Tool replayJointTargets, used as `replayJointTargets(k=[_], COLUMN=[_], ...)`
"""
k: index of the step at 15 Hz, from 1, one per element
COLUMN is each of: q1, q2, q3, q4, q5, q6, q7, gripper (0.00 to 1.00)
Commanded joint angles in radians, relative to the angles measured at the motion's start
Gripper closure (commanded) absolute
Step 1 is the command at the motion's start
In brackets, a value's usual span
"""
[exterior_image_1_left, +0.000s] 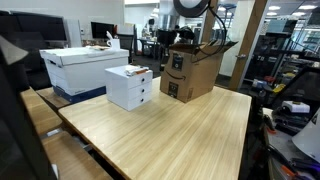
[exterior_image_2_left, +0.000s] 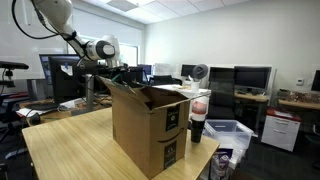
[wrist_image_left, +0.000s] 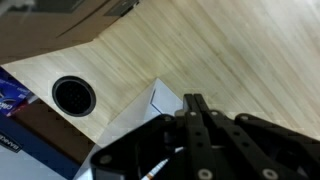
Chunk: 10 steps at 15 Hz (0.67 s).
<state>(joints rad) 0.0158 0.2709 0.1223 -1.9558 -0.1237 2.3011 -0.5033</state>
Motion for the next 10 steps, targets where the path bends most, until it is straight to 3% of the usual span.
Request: replayJointTargets(k=[1, 3, 10], q1=[0.007, 0.022, 0.088], q2=[-0.093, -0.122, -0.212], q3=[0.027, 0.028, -0.002], q4=[-0.03, -0.02, -0.016], q5=[0.126, 0.16, 0.036], q6=[-0.118, -0.171, -0.276], q7=[0.031, 0.072, 0.514], gripper=[0.97, 0.97, 0.98])
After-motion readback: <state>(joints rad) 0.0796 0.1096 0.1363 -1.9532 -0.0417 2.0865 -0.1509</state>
